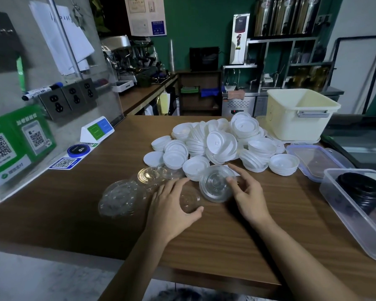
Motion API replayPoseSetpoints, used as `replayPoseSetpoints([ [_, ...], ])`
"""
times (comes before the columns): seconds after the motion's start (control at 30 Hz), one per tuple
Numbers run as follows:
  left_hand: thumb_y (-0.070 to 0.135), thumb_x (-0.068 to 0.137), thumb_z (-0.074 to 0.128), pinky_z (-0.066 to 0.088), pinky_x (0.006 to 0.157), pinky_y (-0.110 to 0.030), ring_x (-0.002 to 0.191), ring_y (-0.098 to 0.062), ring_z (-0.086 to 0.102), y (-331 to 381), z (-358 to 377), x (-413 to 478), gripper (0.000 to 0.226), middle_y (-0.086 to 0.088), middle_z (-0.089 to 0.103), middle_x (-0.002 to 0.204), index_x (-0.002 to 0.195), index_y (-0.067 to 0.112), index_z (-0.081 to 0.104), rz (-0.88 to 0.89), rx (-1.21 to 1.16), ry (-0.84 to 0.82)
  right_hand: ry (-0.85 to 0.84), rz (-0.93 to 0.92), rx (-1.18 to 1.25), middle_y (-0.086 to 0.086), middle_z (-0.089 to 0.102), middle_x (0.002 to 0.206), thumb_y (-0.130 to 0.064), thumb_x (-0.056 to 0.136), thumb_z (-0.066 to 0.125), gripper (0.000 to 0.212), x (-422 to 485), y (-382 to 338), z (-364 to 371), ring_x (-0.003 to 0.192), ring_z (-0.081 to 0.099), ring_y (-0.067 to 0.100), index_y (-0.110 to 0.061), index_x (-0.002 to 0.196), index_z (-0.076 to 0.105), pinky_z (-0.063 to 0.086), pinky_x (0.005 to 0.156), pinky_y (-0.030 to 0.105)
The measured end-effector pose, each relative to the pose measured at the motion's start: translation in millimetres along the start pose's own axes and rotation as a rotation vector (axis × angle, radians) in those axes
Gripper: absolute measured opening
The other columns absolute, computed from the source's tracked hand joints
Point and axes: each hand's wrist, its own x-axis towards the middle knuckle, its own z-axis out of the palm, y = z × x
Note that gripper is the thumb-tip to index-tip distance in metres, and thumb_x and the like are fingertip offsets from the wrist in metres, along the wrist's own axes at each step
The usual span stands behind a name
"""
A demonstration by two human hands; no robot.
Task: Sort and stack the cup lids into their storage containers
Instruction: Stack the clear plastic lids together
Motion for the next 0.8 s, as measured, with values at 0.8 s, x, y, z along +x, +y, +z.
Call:
replayPoseSetpoints([
  [0.8,0.059,0.094,0.063,0.04,0.114,-0.026,0.135,-0.003,0.051,10,-2,10,0.049,0.017,0.051,0.143,0.133,0.03,0.064,0.153,-0.289,-0.027,-0.133,-0.003,-0.074,0.004,0.073,0.082,-0.041,0.094,0.074,0.034,-4,-7,7,0.074,0.063,0.021,-0.041,0.128,0.071,0.054,0.083,0.037],
])
